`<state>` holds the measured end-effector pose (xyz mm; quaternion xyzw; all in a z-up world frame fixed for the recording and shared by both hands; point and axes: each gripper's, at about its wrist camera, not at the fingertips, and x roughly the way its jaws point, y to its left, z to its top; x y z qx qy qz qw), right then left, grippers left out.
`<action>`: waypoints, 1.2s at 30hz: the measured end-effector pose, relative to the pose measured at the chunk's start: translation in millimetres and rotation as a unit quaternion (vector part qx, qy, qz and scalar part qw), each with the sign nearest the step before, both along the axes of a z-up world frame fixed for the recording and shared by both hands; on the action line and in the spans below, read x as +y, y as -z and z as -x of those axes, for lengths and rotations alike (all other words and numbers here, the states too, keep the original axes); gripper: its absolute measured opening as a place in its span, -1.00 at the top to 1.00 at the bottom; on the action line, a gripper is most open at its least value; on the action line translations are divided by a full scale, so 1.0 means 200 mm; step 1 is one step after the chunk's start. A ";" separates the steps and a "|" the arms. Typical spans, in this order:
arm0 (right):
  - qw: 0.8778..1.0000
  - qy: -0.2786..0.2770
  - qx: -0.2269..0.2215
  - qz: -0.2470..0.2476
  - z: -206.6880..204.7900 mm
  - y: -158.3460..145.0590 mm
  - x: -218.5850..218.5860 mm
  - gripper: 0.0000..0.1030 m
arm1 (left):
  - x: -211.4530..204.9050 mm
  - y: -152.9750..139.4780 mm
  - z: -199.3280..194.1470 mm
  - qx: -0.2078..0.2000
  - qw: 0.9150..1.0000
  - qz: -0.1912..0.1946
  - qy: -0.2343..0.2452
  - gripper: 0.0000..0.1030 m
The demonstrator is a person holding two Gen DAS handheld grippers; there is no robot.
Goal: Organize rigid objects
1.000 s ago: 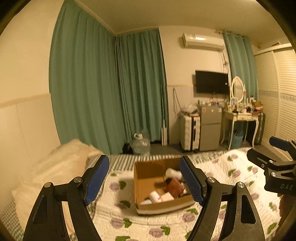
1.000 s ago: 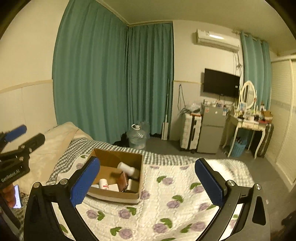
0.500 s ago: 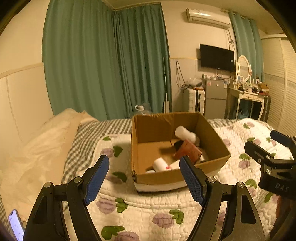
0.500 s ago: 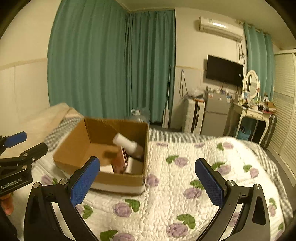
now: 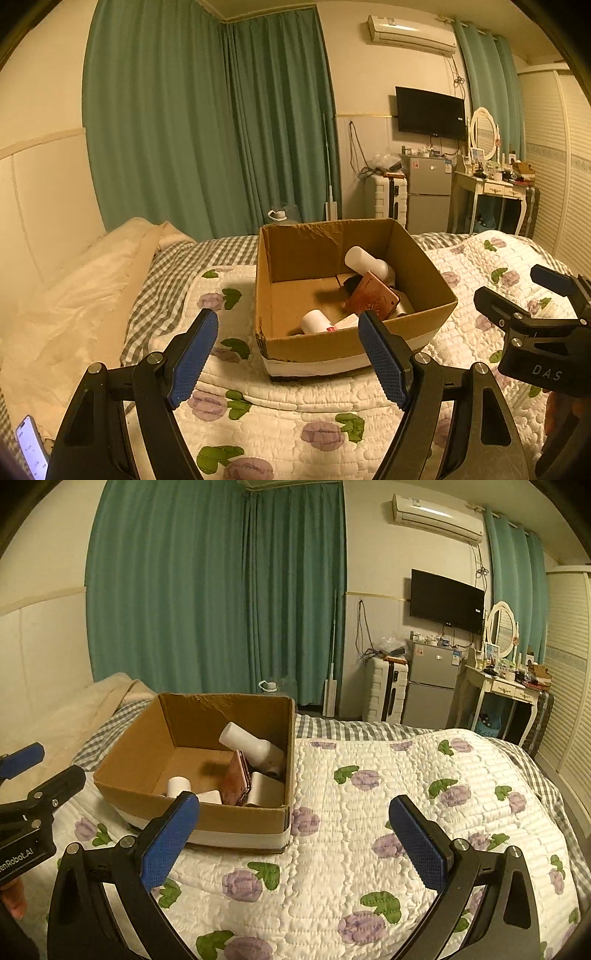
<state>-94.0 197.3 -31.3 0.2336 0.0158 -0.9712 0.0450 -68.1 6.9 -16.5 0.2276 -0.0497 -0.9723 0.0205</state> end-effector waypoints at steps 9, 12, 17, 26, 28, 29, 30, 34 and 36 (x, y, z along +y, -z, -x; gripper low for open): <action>1.000 0.002 0.000 0.000 0.00 0.01 0.00 -1.00 | -0.02 0.00 0.00 0.002 1.000 -0.003 -0.003 -0.57; 1.000 0.002 -0.001 -0.002 0.00 0.01 0.00 -1.00 | -0.01 -0.01 0.00 0.002 1.000 -0.005 -0.003 -0.57; 1.000 0.002 -0.002 -0.001 0.00 0.01 0.00 -1.00 | -0.01 -0.01 0.00 0.001 1.000 -0.004 -0.003 -0.57; 1.000 0.002 -0.003 -0.001 0.00 0.01 0.00 -1.00 | -0.02 -0.01 0.00 0.001 1.000 -0.007 -0.005 -0.57; 1.000 0.003 -0.003 0.000 0.00 0.01 0.00 -1.00 | -0.03 -0.01 0.00 0.001 1.000 -0.009 -0.007 -0.57; 1.000 0.003 -0.004 0.000 0.00 0.01 0.00 -1.00 | -0.03 -0.01 0.00 0.000 1.000 -0.010 -0.007 -0.57; 1.000 0.003 -0.004 0.001 0.00 0.01 0.01 -1.00 | -0.03 -0.01 0.00 0.000 1.000 -0.011 -0.007 -0.57; 1.000 0.003 -0.005 0.000 0.00 0.01 0.01 -1.00 | -0.02 -0.01 0.00 0.000 1.000 -0.010 -0.007 -0.57; 1.000 0.004 -0.004 -0.001 0.00 0.01 0.00 -1.00 | -0.02 -0.02 -0.01 0.001 1.000 -0.009 -0.005 -0.57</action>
